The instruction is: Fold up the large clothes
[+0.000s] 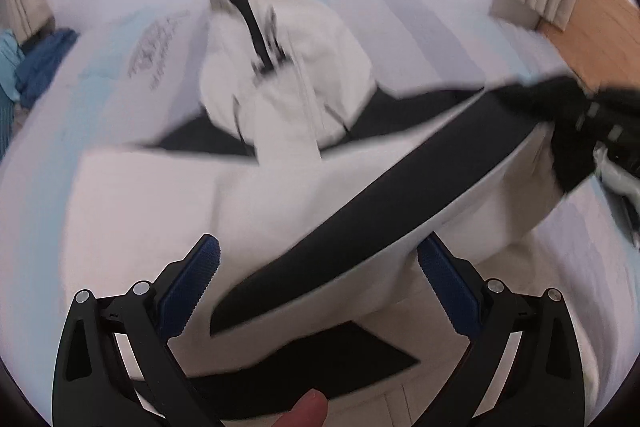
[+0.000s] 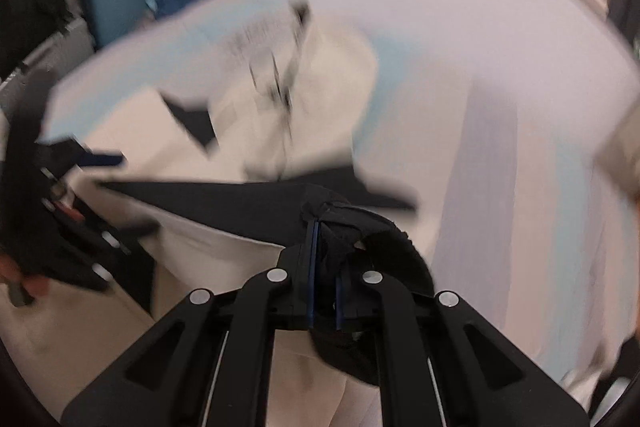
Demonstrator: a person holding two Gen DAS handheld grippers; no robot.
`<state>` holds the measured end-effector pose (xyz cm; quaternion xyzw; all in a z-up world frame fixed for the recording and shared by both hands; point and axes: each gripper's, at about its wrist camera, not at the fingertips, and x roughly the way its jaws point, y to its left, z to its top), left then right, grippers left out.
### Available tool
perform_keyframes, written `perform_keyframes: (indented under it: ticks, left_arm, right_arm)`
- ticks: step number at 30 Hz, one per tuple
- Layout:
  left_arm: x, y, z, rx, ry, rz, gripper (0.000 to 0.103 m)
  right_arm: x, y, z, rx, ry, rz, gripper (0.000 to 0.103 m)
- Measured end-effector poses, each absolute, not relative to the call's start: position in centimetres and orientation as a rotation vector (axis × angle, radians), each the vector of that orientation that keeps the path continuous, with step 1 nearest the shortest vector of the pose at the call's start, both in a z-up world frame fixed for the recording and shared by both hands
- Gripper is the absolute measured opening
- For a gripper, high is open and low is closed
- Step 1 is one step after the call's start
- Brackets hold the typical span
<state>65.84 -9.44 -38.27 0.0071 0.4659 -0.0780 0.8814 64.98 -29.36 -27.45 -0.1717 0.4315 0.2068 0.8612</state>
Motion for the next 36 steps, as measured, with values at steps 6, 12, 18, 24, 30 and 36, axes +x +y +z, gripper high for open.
perform_keyframes:
  ticks: [6, 12, 18, 24, 30, 36]
  left_arm:
    - [62.2, -11.4, -42.3, 0.077, 1.061, -0.187, 0.097]
    - [60.0, -12.6, -44.0, 0.187, 1.111, -0.196, 0.097]
    - [58.2, -11.9, -37.9, 0.116, 0.990, -0.251, 0.097]
    - [61.9, -10.8, -35.9, 0.070, 0.930, -0.206, 0.097]
    - [64.3, -9.3, -41.7, 0.064, 1.087, -0.181, 0.097]
    - [70.2, -3.5, -33.9, -0.035, 0.995, -0.200, 0.097]
  right_arm:
    - [61.3, -32.0, -33.3, -0.255, 1.066, 0.421, 0.010]
    - [58.4, -33.3, -34.1, -0.198, 1.137, 0.343, 0.056]
    - [55.9, -35.3, -28.7, -0.084, 1.080, 0.281, 0.056]
    - [59.9, -33.5, -28.7, -0.100, 1.070, 0.286, 0.040]
    - [60.4, -34.0, -33.0, -0.101, 1.180, 0.258, 0.040]
    - [67.1, -31.4, -25.0, -0.037, 1.022, 0.386, 0.064]
